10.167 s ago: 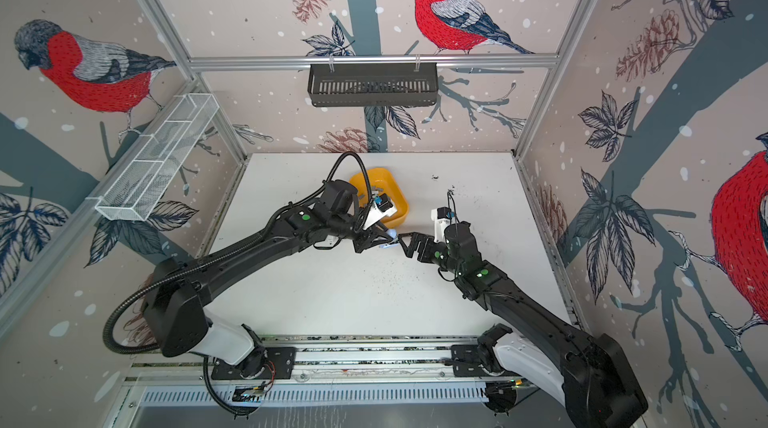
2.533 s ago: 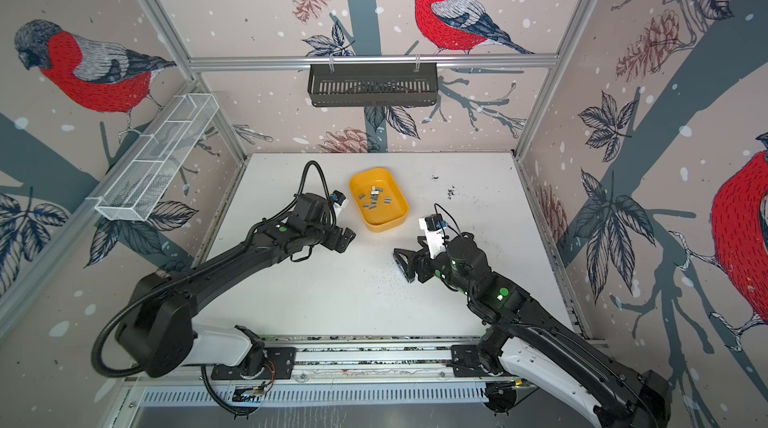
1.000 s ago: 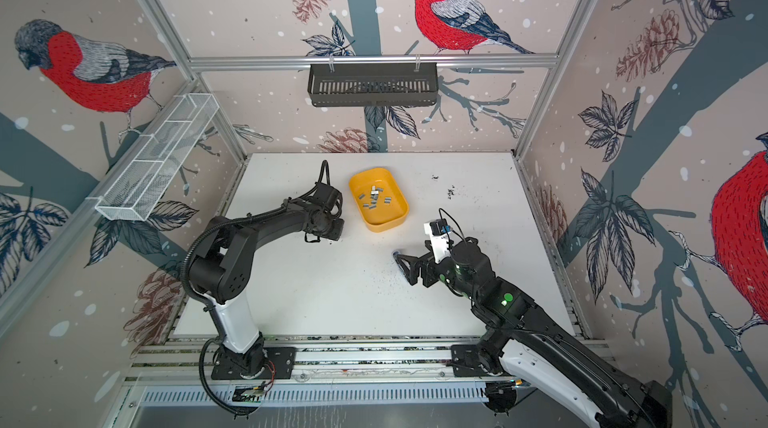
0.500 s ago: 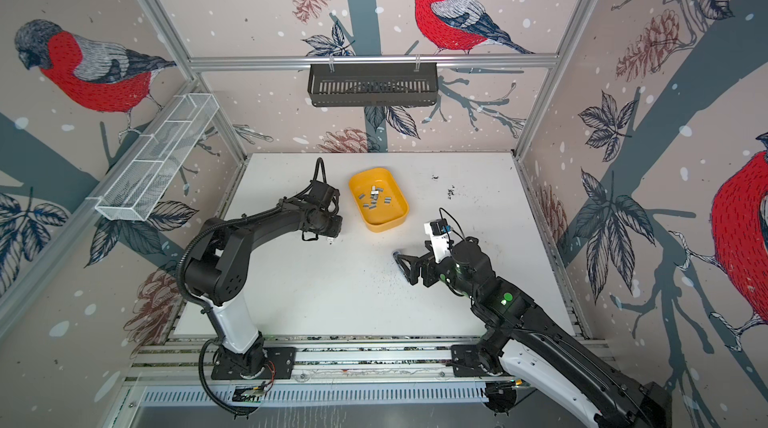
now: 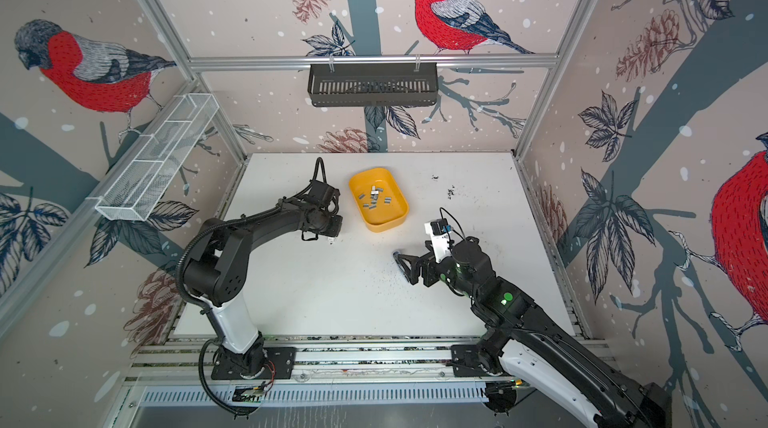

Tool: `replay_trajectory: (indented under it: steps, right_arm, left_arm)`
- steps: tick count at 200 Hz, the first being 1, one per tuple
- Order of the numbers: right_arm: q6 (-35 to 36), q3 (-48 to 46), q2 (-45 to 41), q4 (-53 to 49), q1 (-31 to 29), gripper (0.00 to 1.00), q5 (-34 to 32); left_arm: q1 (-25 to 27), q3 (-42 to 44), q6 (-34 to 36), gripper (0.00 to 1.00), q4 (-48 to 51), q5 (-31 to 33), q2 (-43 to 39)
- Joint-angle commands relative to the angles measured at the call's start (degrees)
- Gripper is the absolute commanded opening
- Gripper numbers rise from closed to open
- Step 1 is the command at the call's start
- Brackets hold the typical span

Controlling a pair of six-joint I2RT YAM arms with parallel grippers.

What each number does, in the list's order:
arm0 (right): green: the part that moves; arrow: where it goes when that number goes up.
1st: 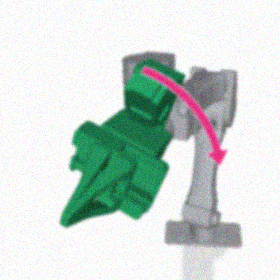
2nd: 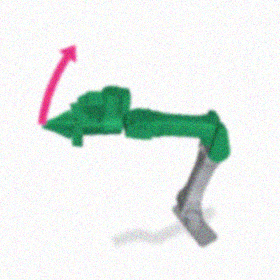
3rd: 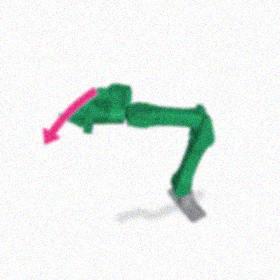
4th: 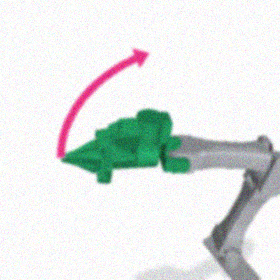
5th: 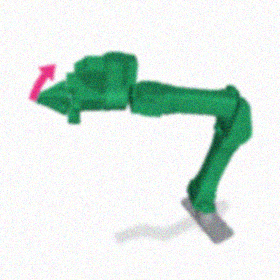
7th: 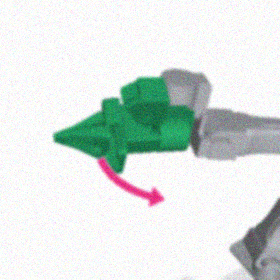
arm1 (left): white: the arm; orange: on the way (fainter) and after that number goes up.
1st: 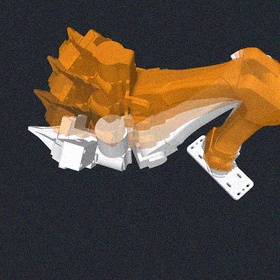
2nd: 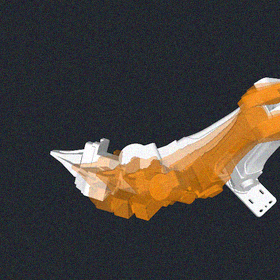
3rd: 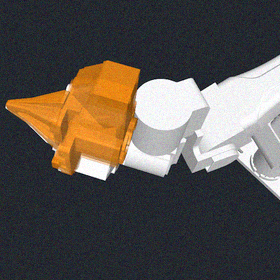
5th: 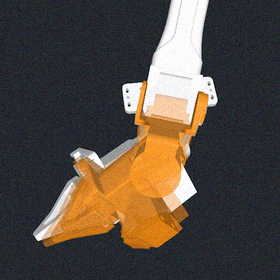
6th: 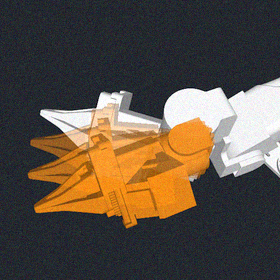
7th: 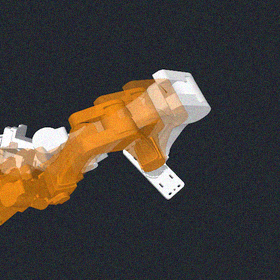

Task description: Load the staples into the stapler

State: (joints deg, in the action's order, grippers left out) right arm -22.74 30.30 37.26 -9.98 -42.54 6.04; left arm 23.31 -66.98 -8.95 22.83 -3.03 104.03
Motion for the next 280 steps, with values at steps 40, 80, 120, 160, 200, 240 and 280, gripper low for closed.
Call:
replay_trajectory:
  steps: [40, 80, 120, 160, 200, 240, 280]
  right_arm:
    - [-8.6, 0.7, 2.0, 5.2, 3.4, 0.96, 5.0]
    - [-12.9, 2.0, 6.2, 9.1, 4.8, 0.95, 6.9]
    - [-13.9, 4.6, 13.3, 10.3, 5.5, 0.93, 7.4]
    - [-14.6, 7.7, 19.3, 10.8, 5.3, 0.93, 7.3]
    - [-14.3, 8.6, 22.4, 10.2, 4.5, 0.93, 6.9]
    - [-13.7, 9.0, 23.0, 10.4, 3.7, 0.93, 7.0]
    - [-13.5, 8.7, 24.2, 10.0, 3.5, 0.93, 6.4]
  left_arm:
    - [2.0, 0.5, 7.3, 0.16, -1.3, -11.5, -8.6]
    - [4.6, 2.6, 11.6, 0.13, -2.4, -20.5, -16.1]
    - [8.2, 3.9, 14.0, 0.13, -4.2, -32.1, -19.7]
    - [11.7, 4.7, 14.3, 0.13, -5.1, -36.8, -21.6]
    - [12.8, 4.5, 15.0, 0.12, -4.5, -37.7, -22.8]
    - [12.8, 4.5, 15.0, 0.11, -4.7, -38.0, -23.1]
    - [12.8, 4.6, 15.2, 0.11, -4.9, -38.3, -23.3]
